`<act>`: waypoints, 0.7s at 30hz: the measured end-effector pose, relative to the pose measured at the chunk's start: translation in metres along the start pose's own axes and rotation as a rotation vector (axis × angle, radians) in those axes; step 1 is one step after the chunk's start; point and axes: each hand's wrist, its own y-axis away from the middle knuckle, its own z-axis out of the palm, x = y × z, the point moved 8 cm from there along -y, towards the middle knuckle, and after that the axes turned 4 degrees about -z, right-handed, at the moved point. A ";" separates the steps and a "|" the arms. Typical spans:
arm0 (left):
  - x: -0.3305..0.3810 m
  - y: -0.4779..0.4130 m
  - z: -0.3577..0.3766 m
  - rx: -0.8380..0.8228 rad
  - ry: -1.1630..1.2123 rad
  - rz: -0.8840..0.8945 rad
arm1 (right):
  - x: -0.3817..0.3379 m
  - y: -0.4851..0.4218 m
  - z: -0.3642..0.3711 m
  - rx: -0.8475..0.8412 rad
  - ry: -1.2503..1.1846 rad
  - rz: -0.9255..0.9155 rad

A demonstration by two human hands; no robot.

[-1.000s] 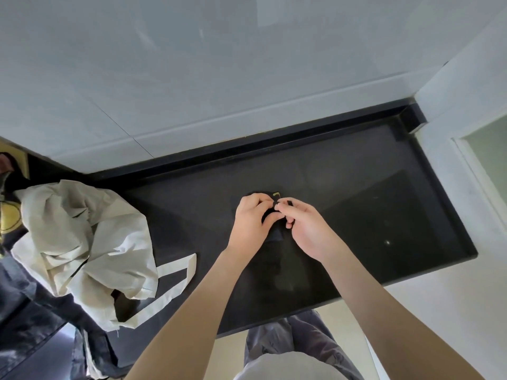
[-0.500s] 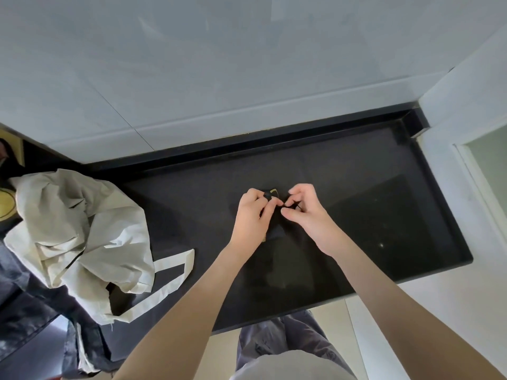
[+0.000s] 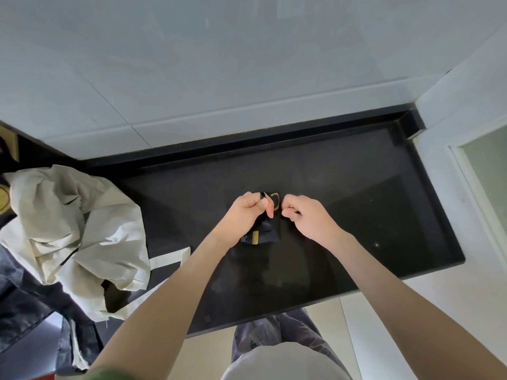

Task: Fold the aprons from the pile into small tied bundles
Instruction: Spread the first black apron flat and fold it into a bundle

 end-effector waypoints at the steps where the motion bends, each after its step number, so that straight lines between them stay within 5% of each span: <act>1: 0.001 0.000 0.001 0.014 -0.026 -0.006 | 0.001 0.002 -0.002 -0.004 -0.013 -0.003; 11: 0.005 -0.001 0.007 0.066 -0.106 -0.075 | 0.012 0.026 -0.009 -0.063 -0.067 0.085; 16: 0.003 0.000 0.001 0.085 0.046 -0.102 | 0.007 0.026 -0.018 0.168 -0.620 0.180; 21: 0.005 0.000 0.004 0.102 -0.043 -0.044 | -0.016 0.019 -0.008 0.139 -0.724 0.027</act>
